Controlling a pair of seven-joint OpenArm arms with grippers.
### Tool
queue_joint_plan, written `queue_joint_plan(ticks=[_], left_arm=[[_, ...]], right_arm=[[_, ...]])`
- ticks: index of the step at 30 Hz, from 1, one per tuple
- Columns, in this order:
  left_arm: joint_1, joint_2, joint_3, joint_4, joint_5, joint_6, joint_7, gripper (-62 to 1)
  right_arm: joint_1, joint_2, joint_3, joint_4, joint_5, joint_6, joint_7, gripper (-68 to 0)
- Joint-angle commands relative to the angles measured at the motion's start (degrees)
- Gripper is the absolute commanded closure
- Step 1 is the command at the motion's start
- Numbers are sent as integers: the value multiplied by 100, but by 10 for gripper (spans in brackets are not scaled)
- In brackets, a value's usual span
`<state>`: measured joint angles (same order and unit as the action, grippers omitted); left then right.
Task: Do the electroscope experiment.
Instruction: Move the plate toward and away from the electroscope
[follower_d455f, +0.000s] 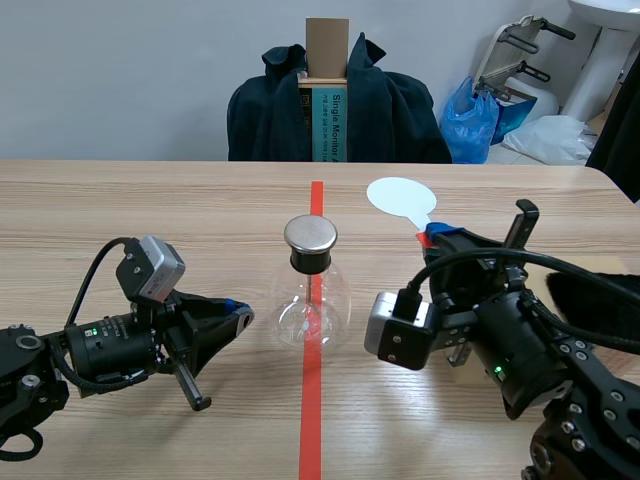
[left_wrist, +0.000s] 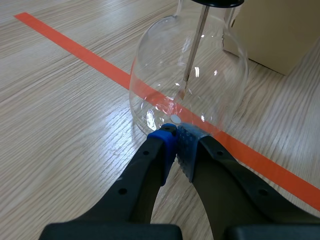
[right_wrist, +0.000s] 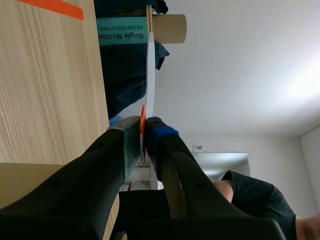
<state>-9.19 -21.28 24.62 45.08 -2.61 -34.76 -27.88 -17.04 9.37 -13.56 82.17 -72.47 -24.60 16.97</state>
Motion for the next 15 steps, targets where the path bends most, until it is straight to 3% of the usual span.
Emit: queue_joint_plan(ticks=[1,9,15], left_arm=[[-17,-17,-22,94,-76,-35,-81,-34],[-17,-17,-22,94,-76,-35,-83,-34],[-17,-20,-22,94,-76,-37,-83,-34]], right_arm=[[70,63,15,125,44,-170,-42,-8],[52,107,157,328,160,-719,11,-8],[-216,592,433,1316,782,-809,7,-8]])
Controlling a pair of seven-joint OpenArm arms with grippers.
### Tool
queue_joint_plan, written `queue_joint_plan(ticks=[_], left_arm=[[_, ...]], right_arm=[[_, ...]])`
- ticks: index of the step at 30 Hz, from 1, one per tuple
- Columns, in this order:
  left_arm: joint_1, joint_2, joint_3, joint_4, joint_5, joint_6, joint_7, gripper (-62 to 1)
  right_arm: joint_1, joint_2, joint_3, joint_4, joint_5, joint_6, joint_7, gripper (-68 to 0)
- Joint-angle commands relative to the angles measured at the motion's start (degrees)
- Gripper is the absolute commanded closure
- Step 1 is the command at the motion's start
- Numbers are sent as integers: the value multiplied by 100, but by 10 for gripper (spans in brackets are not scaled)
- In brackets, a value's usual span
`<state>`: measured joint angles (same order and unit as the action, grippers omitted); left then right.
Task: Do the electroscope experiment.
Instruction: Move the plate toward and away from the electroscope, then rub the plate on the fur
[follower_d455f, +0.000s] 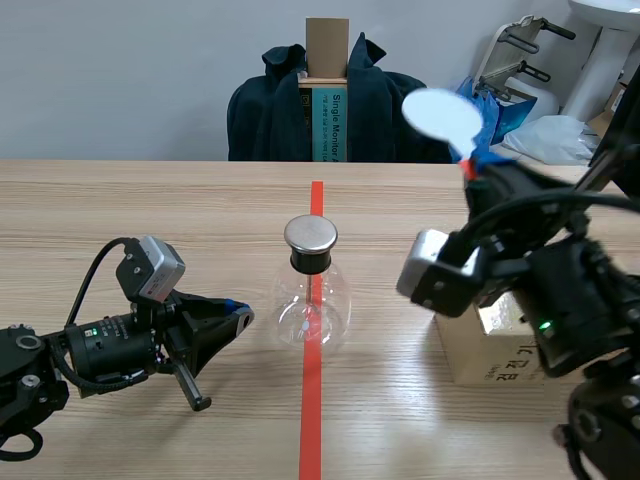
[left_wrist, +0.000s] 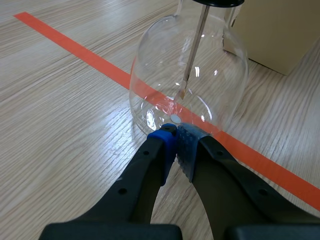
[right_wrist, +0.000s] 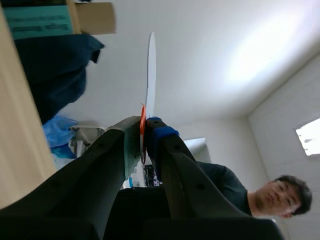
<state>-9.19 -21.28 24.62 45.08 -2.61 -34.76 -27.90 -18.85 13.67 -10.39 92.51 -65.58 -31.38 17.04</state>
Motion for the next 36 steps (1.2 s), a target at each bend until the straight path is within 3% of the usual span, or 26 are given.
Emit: queue_joint_plan(ticks=[1,6,10,14,18,20,24,27,31,36], left_arm=[[-17,-20,-22,94,-76,-37,-81,-34],[-17,-20,-22,94,-76,-37,-85,-34],[-11,-107,-28,111,-98,-103,-101,-34],[120,-428,-33,369,-146,-297,-107,-33],[501,-922,-208,1143,-302,-512,-114,-49],[793,-1204,-409,1668,-520,-512,-105,-135],[1523,-1722,-938,2739,-973,-512,-103,-404],[2131,-2009,-1414,3440,-1204,-512,-79,-532],[3058,-2277,-2111,4229,-1202,-512,-4,-623],[4210,-2354,-2986,4927,-1460,-512,-15,-623]], right_arm=[[-118,267,199,490,260,-208,0,-8],[-483,684,645,1471,1082,-590,-33,-8],[-704,782,1132,2050,1416,-953,4,-8],[-916,791,1578,2500,1705,-977,24,-8],[-1158,791,1864,2706,1810,-975,24,-8],[-1287,791,1989,2719,1810,-977,24,-8],[-1631,791,2269,2717,1816,-977,24,-8],[-1961,791,2411,2673,1853,-979,44,-8],[-2402,789,2463,2201,1851,-1172,232,-8],[-2621,756,2398,782,1851,-1348,1003,-8]])
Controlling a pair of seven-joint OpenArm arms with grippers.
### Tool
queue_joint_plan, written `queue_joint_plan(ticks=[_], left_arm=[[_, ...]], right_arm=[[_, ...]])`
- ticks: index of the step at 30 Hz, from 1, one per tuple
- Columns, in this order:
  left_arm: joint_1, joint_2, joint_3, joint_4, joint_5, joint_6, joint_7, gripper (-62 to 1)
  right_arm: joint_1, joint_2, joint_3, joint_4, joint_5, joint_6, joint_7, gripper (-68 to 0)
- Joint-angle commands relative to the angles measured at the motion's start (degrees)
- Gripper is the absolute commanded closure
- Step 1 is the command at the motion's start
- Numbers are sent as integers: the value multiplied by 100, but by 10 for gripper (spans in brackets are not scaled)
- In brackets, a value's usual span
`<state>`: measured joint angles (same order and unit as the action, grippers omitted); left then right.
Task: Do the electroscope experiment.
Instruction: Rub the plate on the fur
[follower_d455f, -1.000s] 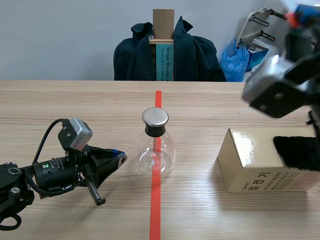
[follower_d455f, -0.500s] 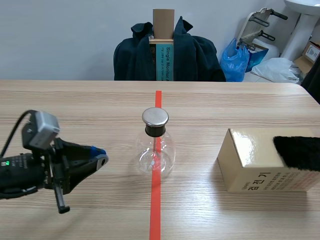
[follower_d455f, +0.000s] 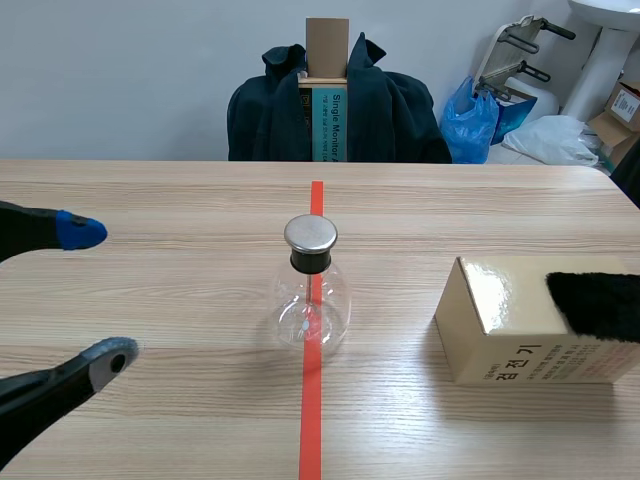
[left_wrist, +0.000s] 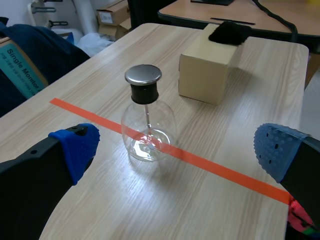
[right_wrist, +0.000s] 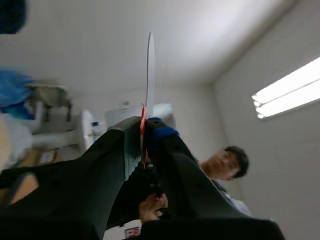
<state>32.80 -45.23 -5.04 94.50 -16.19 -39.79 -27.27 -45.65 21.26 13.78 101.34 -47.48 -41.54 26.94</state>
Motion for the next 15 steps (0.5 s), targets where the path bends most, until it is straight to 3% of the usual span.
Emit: queue_joint_plan(ticks=[1,9,15], left_arm=[[173,42,-144,90,-107,-9,-79,-623],[833,44,-752,503,-103,-9,9,-623],[831,44,-852,501,-96,-9,184,-623]], right_arm=[[74,-15,-52,-400,42,-332,151,-8],[463,-260,-133,-2002,33,-332,546,-8],[839,-304,-136,-2647,-33,-332,715,-8]])
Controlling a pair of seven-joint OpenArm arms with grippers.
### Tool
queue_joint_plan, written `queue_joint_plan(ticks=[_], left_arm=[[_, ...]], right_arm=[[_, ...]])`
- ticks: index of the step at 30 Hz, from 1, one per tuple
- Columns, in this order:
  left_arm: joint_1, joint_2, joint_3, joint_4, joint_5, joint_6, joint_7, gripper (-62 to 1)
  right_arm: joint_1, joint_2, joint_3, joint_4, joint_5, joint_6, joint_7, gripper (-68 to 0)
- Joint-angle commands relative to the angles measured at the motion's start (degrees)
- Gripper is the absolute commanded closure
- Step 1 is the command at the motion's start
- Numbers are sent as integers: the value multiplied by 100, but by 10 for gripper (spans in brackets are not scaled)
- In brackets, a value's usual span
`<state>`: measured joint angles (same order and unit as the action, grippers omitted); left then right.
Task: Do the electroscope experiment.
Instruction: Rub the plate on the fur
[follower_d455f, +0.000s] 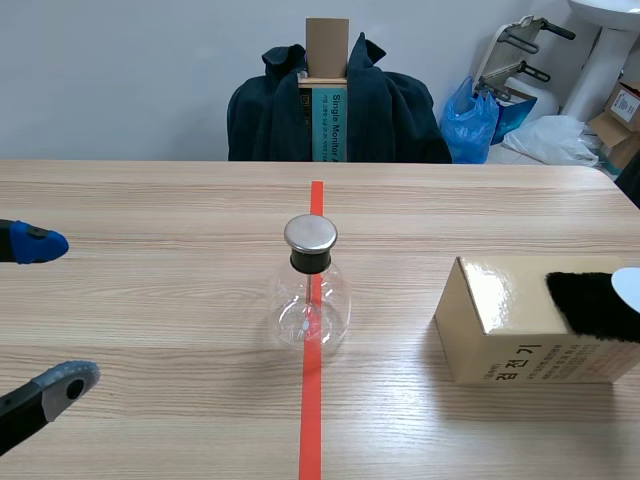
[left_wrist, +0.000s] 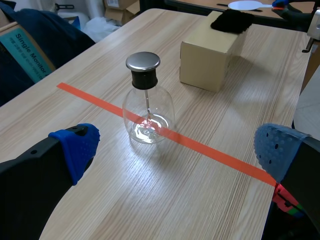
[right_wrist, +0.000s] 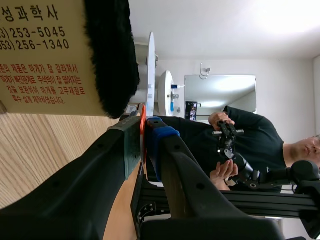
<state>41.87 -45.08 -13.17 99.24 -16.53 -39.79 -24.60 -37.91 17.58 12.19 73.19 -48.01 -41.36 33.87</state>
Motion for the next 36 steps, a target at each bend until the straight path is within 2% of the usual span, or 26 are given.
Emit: queue_joint_plan(ticks=[1,14,18,21,24,26,29,30,34,36], left_arm=[[-76,28,-46,26,-59,-9,-83,-623],[-79,31,-46,26,-61,-9,-87,-623],[-79,31,-46,26,-61,-9,-87,-623],[-79,31,-46,26,-61,-9,-87,-623],[-79,31,-46,26,-61,-9,-87,-623],[-79,31,-46,26,-59,-9,-87,-623],[-79,31,-46,26,-57,-9,-87,-623],[-79,31,-46,26,-57,-9,-87,-623],[-79,46,-46,26,-46,-9,-87,-623],[-79,46,-46,26,-39,-9,-87,-623]], right_arm=[[114,63,22,107,2,-350,33,-8],[603,-17,17,-520,-326,-350,94,-8],[664,-94,7,-643,-529,-223,173,-8],[664,-175,7,-702,-765,74,350,-8],[647,-284,7,-726,-1016,66,522,-8],[647,-297,15,-726,-1032,22,310,-8],[651,-264,166,-726,-1032,31,-264,-8],[649,-264,205,-726,-1045,33,-258,-8],[634,-302,184,-726,-1335,66,411,-8],[654,-297,208,-726,-1281,-17,87,-8]])
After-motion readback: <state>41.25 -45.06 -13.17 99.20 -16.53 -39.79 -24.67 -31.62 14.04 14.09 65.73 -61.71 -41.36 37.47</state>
